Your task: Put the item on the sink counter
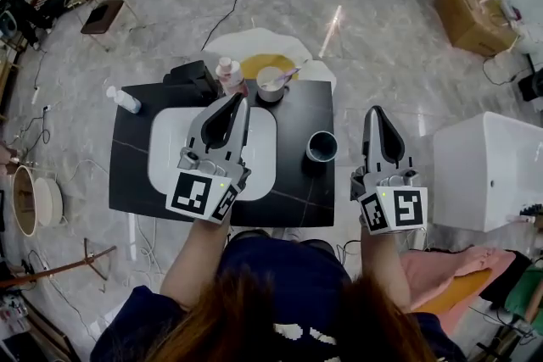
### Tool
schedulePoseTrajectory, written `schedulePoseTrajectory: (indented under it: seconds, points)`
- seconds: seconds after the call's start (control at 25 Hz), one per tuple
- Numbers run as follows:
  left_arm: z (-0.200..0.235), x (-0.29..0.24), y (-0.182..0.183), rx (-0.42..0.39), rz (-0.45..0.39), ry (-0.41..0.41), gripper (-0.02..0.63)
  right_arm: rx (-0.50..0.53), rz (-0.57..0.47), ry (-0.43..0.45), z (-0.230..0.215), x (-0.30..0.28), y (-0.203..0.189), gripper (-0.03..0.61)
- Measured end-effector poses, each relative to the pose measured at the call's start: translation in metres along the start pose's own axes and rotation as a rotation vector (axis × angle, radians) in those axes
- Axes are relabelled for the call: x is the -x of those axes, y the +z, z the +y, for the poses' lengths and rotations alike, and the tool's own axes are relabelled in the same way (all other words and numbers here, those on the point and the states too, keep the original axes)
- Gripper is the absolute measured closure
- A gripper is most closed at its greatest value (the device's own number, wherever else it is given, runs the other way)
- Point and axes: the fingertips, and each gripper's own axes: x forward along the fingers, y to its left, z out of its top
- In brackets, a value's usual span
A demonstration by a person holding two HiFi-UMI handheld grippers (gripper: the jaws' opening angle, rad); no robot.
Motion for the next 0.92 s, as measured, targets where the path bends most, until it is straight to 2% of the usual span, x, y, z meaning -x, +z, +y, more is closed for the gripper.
schedulePoseTrajectory:
  seconds: [0.6,0.92]
  points:
    - [-0.009,0.009,0.021,-0.020,-0.025,0.025,0.586,-0.001,-0.063,-0.005,-0.002,0.018,0.040,0.563]
    - [-0.011,0.014,0.018,-0.028,-0.027,0.032,0.586,-0.002,-0.069,0.001,0.000,0.021,0.038,0.563]
